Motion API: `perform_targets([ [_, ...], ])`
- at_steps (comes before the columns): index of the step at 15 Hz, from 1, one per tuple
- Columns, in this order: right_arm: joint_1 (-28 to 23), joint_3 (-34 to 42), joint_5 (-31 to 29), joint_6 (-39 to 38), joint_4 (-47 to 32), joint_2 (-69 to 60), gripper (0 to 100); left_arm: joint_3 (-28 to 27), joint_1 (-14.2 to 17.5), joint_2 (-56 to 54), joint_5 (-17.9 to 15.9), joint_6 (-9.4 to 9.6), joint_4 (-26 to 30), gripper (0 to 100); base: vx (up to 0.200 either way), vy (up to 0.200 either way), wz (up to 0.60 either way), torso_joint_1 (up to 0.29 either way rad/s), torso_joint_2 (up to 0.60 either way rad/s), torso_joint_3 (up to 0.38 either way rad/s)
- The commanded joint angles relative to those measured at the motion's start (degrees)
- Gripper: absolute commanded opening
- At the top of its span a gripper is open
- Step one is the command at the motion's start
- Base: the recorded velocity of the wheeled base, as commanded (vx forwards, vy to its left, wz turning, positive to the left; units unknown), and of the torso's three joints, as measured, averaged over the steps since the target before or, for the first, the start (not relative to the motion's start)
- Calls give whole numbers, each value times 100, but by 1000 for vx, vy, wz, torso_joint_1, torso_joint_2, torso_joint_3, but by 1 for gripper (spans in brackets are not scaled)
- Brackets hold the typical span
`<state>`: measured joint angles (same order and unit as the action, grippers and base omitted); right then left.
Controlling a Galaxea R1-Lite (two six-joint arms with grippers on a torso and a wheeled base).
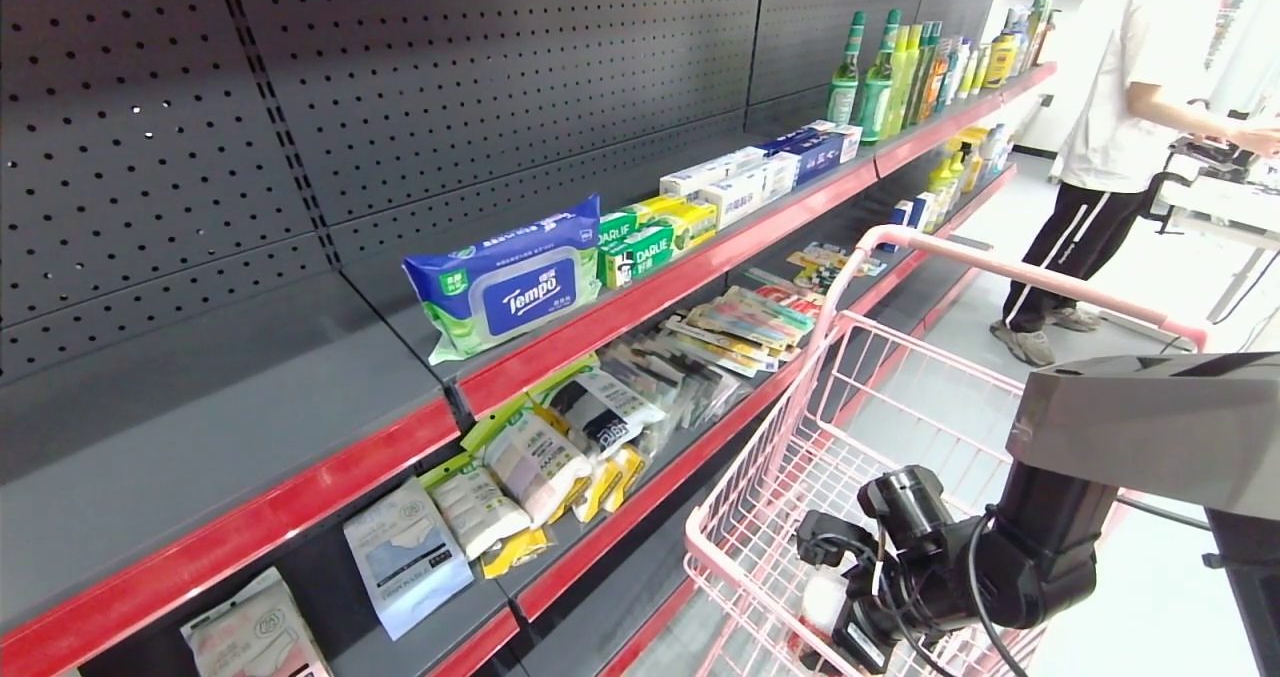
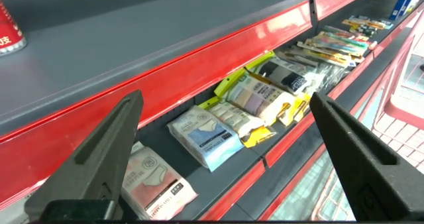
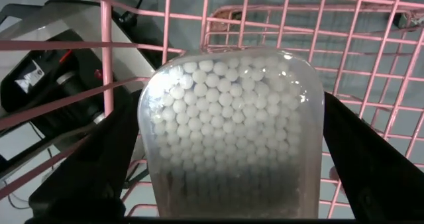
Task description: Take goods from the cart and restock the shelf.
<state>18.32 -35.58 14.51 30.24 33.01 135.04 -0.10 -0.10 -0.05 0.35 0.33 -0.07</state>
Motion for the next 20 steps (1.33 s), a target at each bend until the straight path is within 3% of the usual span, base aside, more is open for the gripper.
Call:
perform_targets([
  [1,5,-1,-36,43,3,14,100,1,1,5,0,2,-1,100,0,0,0,0,0,0],
  [3,5,-10,-71,52,3,23,100,1,1,5,9,2,-1,100,0,0,0,0,0,0],
  [4,-4,-10,-71,43,3,32,0,1,1,5,0,2,-1,100,0,0,0,0,0,0],
  [12,-30,-19,-62,-230,12,-100,0,1,1,5,0,2,-1,100,0,0,0,0,0,0],
  [16,-39,-45,-97,-985,3,-909,0,1,1,5,0,2,7,100,0,0,0,0,0,0],
  [20,-259,131,-589,-1223,-23,-1744,0,1,1,5,0,2,7,100,0,0,0,0,0,0],
])
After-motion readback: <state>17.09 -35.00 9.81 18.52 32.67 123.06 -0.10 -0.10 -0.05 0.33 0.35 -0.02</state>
